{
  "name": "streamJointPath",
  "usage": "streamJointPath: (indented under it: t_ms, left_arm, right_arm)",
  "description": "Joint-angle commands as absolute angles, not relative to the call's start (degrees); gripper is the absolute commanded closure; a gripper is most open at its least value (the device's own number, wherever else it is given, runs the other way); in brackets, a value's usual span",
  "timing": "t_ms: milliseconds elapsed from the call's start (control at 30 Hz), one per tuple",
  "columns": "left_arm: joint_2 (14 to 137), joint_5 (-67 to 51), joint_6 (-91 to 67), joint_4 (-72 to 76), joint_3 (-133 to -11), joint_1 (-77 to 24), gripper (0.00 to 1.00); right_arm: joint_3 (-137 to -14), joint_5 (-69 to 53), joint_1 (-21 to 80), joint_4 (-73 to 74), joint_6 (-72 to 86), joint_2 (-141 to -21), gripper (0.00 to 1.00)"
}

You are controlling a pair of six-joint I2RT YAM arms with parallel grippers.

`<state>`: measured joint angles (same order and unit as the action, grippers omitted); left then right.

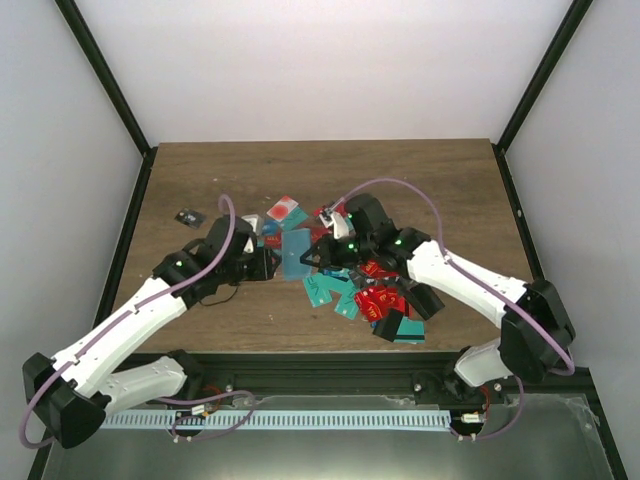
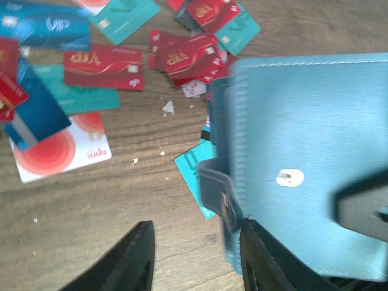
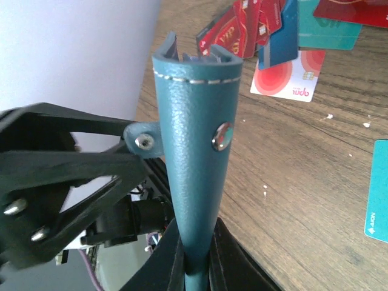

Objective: Put the credit cards into the card holder
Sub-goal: Open the card holder at the center of the board.

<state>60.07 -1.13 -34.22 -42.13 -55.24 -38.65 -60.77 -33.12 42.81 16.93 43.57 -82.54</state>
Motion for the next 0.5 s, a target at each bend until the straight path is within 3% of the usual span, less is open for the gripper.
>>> streamJointPath:
  t_ms: [0,133,233,333,467]
  left_arm:
    - [58.0,2.09,-33.57,-41.45,-51.85,-38.58,0.65]
    - [58.42,4.46,-34.1,-40.48,-48.4,-38.08,0.79]
    - [59.67,6.11,-34.3,-42.94,-48.62,-37.44,0.81]
    - [59.07,6.77,-34.35,-45.92,-50.52,-36.78,0.74]
    - [55.35,1.59,-36.26,-46.36,-52.18,-35.87,0.48]
  right_arm:
    - [-61.61,-38.14,41.16,17.29,42.55,-78.66,0.99]
    - [-59.17,-44.16,39.2,14.54,42.94,-76.56,0.99]
    - [-56.81,-47.15,37.37,12.84,43.62,-75.13,0.99]
    - [-54.32,-47.62,36.57,12.18,43.75,-75.21,0.99]
    - [-49.18,-48.25,36.56,7.63,47.29,-76.9,0.99]
